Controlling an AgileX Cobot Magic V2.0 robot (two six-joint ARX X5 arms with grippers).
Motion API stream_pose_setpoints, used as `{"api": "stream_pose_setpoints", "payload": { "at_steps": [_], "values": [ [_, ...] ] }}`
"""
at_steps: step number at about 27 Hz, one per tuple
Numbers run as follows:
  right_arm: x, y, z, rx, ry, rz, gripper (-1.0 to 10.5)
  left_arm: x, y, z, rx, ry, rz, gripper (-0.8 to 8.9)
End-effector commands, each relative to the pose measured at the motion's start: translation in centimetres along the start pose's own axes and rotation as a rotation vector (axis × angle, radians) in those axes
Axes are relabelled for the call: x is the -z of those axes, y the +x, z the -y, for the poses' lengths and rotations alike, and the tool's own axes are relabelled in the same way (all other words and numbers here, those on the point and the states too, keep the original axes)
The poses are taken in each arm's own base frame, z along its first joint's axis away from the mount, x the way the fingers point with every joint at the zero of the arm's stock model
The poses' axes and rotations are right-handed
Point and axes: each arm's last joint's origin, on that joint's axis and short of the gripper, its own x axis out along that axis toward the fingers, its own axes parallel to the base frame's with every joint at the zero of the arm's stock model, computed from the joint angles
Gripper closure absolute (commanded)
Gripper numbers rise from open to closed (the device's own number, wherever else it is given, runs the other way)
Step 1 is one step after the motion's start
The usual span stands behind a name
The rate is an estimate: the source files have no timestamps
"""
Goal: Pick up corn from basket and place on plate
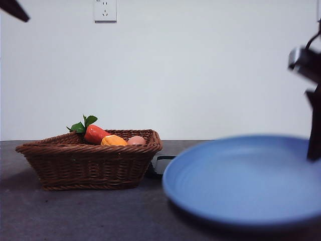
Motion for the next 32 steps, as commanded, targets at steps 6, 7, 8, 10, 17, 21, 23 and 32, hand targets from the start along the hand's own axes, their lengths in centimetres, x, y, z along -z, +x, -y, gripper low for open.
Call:
{"api": "stream_pose_setpoints", "payload": {
  "at_steps": [6,7,8,10,17,21,23,32],
  "values": [
    [0.7,-6.3,-1.6,0.047,-0.062,0.197,9.5,-4.0,5.3,0.7,-0.071,-0.01,-0.059,3.86],
    [1.0,-7.0,-1.8,0.05,-0.066,0.226,9.5,-4.7,6.6,0.8,-0.097,-0.018,-0.074,3.87],
    [1.3,-7.6,-1.9,0.053,-0.068,0.248,9.5,-5.5,7.9,0.9,-0.124,-0.016,-0.092,3.87],
    [1.9,-8.3,-2.0,0.057,-0.068,0.267,9.5,-6.8,10.8,1.1,-0.18,-0.021,-0.135,3.87],
    [2.5,-9.0,-2.4,0.078,-0.084,0.301,9.5,-9.5,19.6,0.4,-0.331,-0.023,-0.316,3.87],
    [2.4,-9.0,-2.4,0.079,-0.088,0.303,9.5,-9.1,22.8,-0.6,-0.353,-0.04,-0.385,3.87],
    [2.4,-9.0,-2.4,0.079,-0.091,0.309,9.5,-8.4,24.1,-1.2,-0.363,-0.057,-0.412,3.87],
    [2.3,-9.1,-2.4,0.076,-0.095,0.314,9.5,-6.7,27.1,-2.4,-0.369,-0.067,-0.444,3.96]
  ]
}}
